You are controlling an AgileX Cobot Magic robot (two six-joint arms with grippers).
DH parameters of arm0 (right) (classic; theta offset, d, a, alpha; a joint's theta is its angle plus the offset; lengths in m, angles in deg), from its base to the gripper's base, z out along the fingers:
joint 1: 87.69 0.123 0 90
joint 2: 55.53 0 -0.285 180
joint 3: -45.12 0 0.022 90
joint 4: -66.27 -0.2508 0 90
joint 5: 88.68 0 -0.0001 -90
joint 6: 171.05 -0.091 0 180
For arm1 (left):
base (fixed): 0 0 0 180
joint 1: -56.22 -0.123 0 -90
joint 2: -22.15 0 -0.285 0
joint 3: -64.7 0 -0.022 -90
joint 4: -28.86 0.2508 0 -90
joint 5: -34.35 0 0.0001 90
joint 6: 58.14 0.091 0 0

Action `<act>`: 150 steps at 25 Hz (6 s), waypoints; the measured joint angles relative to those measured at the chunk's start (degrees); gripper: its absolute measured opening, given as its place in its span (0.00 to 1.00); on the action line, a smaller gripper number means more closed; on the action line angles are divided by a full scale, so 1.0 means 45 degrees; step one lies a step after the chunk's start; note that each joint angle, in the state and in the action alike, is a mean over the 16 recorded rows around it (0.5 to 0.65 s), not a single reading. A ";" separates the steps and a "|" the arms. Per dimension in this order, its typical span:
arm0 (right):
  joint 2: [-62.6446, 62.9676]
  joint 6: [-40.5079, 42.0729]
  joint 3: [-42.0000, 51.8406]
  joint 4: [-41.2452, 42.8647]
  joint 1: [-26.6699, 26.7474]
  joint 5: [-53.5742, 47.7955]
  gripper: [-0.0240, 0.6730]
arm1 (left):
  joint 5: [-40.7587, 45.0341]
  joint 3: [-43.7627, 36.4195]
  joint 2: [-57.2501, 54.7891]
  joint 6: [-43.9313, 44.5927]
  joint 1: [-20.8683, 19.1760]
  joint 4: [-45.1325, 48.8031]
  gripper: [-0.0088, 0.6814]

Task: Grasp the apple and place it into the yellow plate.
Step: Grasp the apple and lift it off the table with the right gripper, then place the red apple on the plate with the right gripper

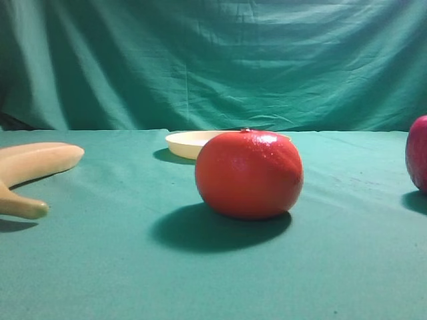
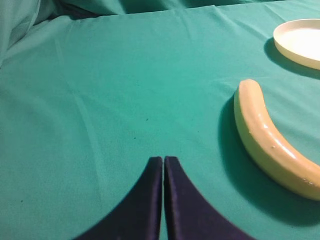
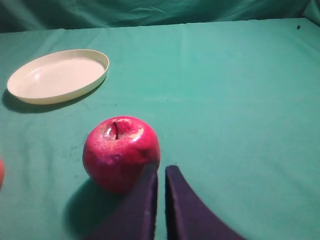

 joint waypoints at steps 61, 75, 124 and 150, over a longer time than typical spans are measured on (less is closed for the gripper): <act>-1.1719 0.2127 -0.8809 0.0275 0.1928 -0.5749 0.13 | 0.0000 0.0000 0.0000 0.0000 0.0000 0.0000 0.01; -1.5541 -0.0267 -1.0522 0.2630 0.3279 -0.6109 0.79 | 0.0000 0.0000 0.0000 0.0000 0.0000 0.0000 0.01; -2.3897 -0.0513 -2.0788 0.1968 0.4023 -0.5133 0.83 | 0.0000 0.0000 0.0000 0.0000 0.0000 0.0000 0.01; -2.7000 -0.0071 -2.4939 0.2157 0.4718 -0.6730 0.74 | 0.0000 0.0000 0.0000 0.0000 0.0000 0.0000 0.01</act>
